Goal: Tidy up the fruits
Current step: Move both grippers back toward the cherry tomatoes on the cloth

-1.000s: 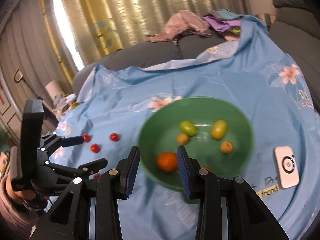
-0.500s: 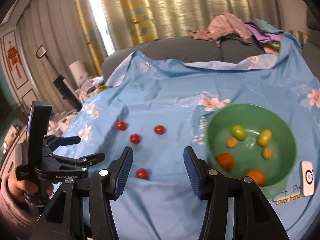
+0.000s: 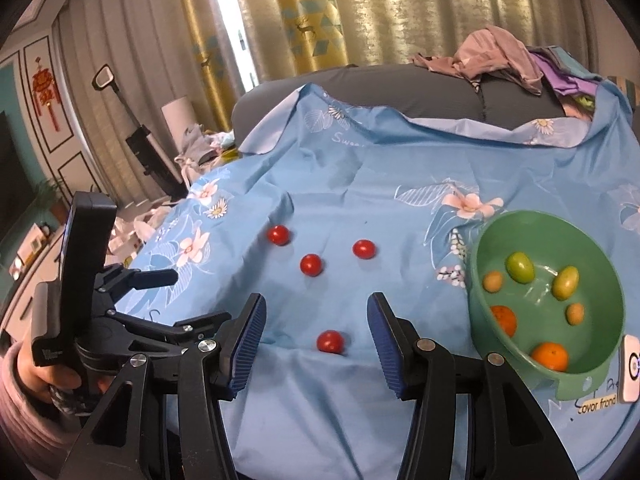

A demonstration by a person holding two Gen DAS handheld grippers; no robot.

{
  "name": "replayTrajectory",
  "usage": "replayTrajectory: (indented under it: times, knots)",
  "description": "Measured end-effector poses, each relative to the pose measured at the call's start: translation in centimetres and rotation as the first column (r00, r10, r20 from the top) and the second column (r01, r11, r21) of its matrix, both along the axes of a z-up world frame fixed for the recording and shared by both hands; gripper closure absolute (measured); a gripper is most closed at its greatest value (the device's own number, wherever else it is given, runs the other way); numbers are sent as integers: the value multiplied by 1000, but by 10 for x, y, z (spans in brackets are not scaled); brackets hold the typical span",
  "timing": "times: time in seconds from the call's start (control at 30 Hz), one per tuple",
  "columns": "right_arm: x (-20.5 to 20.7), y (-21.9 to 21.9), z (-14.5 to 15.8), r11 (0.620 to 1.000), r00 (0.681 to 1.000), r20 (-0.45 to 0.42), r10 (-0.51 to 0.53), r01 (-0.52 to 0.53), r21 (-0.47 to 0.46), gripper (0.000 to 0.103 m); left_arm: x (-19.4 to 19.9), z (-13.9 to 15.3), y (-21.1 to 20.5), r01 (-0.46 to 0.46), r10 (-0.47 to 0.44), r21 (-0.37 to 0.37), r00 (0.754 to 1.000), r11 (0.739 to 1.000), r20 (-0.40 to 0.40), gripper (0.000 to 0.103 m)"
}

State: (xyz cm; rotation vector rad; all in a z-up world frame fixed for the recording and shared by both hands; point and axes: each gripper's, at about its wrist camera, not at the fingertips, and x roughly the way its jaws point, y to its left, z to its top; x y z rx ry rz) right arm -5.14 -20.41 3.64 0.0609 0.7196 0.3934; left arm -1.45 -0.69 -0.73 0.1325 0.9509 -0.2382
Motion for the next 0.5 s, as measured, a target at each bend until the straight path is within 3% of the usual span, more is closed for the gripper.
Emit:
replayTrajectory:
  times: [0.5]
  knots:
    - [20, 1, -17, 1000, 999, -46, 2, -2, 17, 50, 14, -18, -9, 23, -25, -25, 998, 999, -57, 10]
